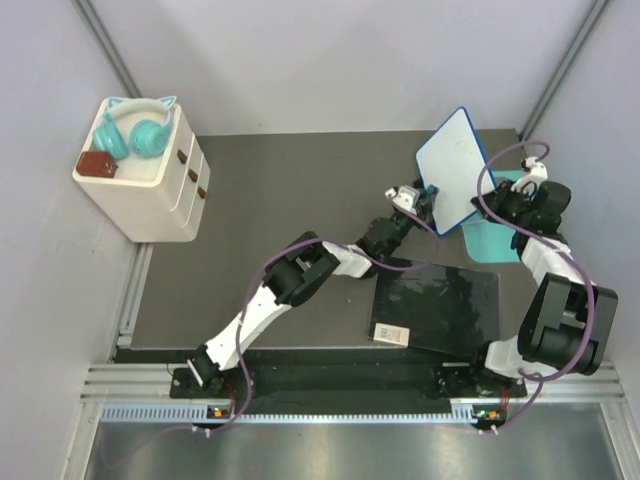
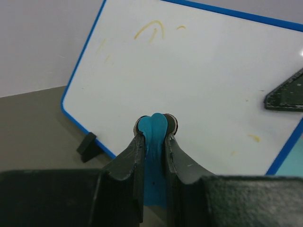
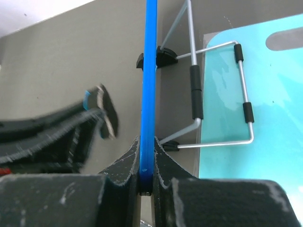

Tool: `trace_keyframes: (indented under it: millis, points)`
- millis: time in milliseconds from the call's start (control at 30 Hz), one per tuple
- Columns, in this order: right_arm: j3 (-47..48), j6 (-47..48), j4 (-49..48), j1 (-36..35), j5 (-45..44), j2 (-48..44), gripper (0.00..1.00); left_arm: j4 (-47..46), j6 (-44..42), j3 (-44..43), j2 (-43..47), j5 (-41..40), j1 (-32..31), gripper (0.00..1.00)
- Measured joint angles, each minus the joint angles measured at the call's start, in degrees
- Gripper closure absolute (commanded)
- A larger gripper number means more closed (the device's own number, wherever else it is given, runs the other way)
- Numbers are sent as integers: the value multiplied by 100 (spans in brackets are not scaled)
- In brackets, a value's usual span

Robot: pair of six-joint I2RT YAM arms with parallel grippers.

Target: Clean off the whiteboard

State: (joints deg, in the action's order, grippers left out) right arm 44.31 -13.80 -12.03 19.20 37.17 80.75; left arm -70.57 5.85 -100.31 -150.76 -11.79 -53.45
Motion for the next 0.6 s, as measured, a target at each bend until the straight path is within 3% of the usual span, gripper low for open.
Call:
trace_keyframes:
  millis: [300, 600]
  points:
    - [485, 678, 319, -566, -345, 203, 100, -280, -114, 857, 813, 0, 702, 100]
    - [804, 896, 308, -629, -68, 623, 100, -345, -188, 1049, 1080, 42, 881, 100]
